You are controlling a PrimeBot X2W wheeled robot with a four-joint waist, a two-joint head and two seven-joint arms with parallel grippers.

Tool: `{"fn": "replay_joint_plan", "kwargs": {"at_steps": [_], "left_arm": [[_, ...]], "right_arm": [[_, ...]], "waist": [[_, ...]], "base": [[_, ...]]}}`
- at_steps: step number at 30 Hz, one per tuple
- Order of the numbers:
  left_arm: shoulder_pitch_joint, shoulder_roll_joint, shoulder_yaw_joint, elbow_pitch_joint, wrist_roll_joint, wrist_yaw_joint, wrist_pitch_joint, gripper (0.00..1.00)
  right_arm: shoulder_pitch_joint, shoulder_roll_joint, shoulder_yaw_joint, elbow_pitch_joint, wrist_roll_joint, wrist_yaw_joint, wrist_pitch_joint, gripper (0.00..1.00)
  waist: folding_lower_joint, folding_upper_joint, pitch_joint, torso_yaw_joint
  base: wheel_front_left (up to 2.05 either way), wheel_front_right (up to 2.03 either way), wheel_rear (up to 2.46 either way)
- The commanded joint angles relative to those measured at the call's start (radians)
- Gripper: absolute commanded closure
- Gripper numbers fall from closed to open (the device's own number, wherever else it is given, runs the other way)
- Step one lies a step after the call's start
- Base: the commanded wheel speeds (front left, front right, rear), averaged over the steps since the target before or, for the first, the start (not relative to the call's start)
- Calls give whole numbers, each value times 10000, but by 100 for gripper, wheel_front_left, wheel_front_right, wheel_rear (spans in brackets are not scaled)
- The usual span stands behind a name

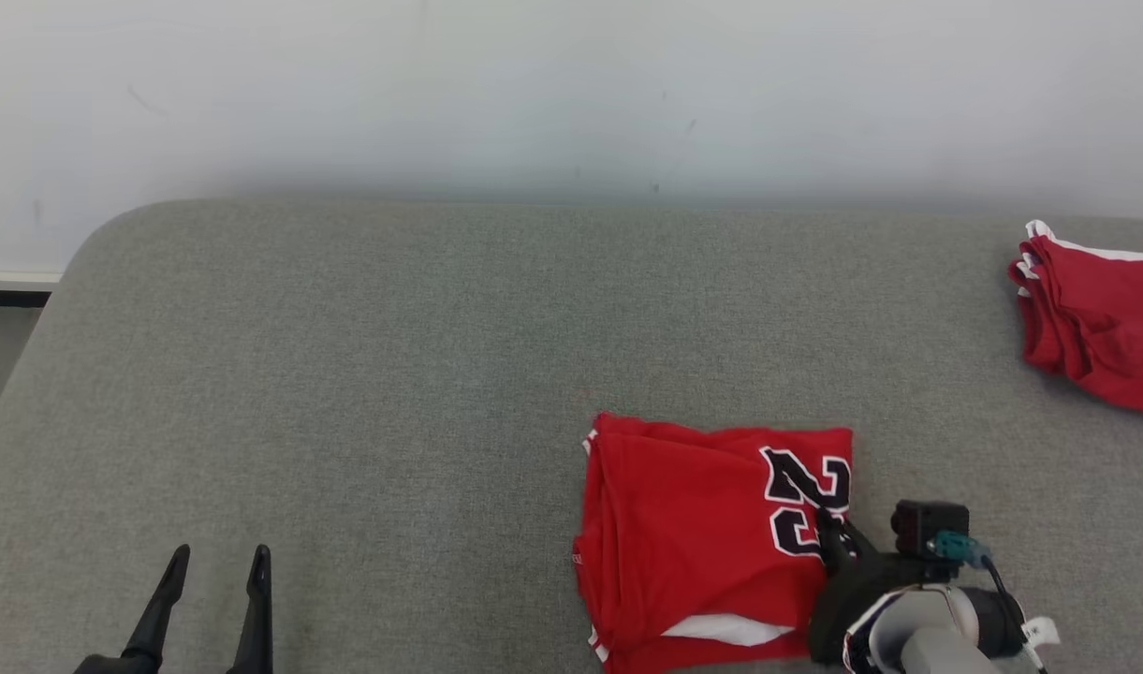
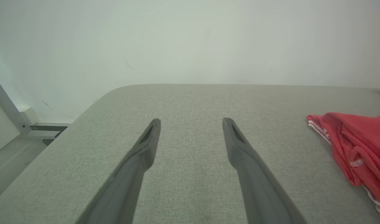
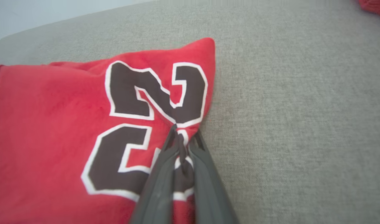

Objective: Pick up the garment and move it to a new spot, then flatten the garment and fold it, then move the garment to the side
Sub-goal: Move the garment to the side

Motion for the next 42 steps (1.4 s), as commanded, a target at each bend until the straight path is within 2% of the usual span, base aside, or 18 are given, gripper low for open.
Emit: {"fn": "replay_joint_plan", "kwargs": {"at_steps": [1,10,17,19,25,32,42], "left_arm": [[-65,-3,14,-28,-76,10,-29,0],[-477,234,-135,-308,-335,10,-31,0],[-925,725,-111,-640,-585,11,-31,0],[-1134,964,-152,-876,-723,11,-29,0],[-1372,1386,-182,-1457,-853,14,-29,0],[-1515,2169,-119,-2462,-959,14,-29,0],[-1160,2828,157,-4417,-700,54,4,0]], "right_arm": [[-307,46,133,1,73,18,-84,100],[-2385,-565,1259,-189,-244,17,162,100],[-4144,-1483,1805,-585,-290,17,431,100],[-4697,-1944,2073,-810,-288,15,596,100],[-5509,-2621,2186,-1243,-184,10,753,100],[-6450,-3394,1993,-1710,119,9,1197,100],[-7423,-4478,1734,-1639,-73,9,1766,100]], "waist": [[0,-1,84,-54],[0,-1,1182,-466],[0,-1,2480,-1065],[0,-1,3033,-1404],[0,-1,3836,-2115],[0,-1,4663,-2978],[0,-1,5274,-3476]], "base": [[0,0,0],[0,0,0],[0,0,0],[0,0,0],[0,0,0],[0,0,0],[0,0,0]]}}
